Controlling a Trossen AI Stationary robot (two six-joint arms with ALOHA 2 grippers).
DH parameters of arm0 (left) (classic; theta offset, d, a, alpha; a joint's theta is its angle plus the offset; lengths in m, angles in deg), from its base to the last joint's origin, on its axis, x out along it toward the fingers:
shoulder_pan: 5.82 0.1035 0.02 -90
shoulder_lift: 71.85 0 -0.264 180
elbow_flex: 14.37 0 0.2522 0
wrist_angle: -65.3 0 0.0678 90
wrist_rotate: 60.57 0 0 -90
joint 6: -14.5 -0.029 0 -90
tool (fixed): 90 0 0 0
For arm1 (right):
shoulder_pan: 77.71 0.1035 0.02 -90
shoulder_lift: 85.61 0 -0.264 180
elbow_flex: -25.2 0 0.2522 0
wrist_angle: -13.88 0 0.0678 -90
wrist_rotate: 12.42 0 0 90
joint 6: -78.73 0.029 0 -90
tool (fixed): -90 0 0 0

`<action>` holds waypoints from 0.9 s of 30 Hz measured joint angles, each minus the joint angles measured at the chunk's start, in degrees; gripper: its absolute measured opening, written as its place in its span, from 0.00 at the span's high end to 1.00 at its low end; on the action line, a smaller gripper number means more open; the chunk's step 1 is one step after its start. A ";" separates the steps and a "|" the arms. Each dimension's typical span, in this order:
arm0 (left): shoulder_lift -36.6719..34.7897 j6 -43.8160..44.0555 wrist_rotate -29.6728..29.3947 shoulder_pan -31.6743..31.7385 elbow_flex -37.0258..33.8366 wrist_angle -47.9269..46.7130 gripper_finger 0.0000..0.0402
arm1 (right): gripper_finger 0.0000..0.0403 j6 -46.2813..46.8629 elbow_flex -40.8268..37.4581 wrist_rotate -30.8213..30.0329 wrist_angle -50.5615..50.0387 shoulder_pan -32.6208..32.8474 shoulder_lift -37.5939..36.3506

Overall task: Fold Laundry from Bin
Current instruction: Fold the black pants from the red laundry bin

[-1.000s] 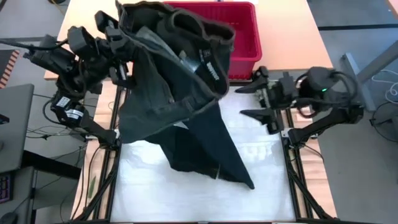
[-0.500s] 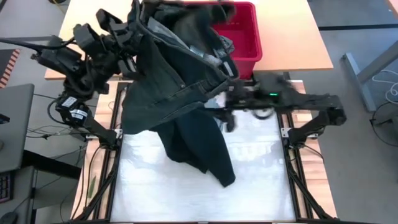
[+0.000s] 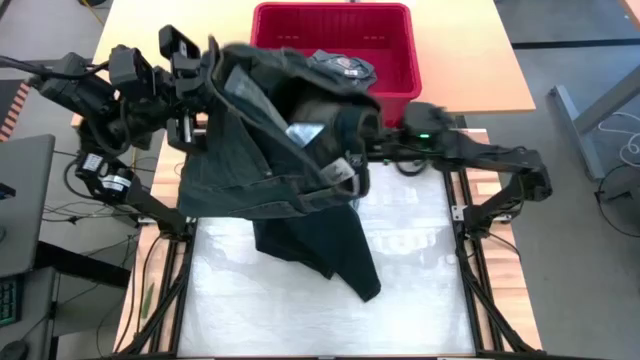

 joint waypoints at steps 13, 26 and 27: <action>5.13 5.32 8.51 0.11 -3.08 -11.85 0.98 | 0.84 0.78 -0.20 -3.10 15.41 10.07 2.95; 5.48 5.78 17.18 -0.47 -2.98 -23.19 0.87 | 0.93 -0.52 -0.07 -9.85 18.67 11.60 -1.16; 5.82 5.82 17.21 -0.64 -2.98 -23.50 0.84 | 0.92 -0.21 -0.07 -10.07 18.68 11.73 -0.88</action>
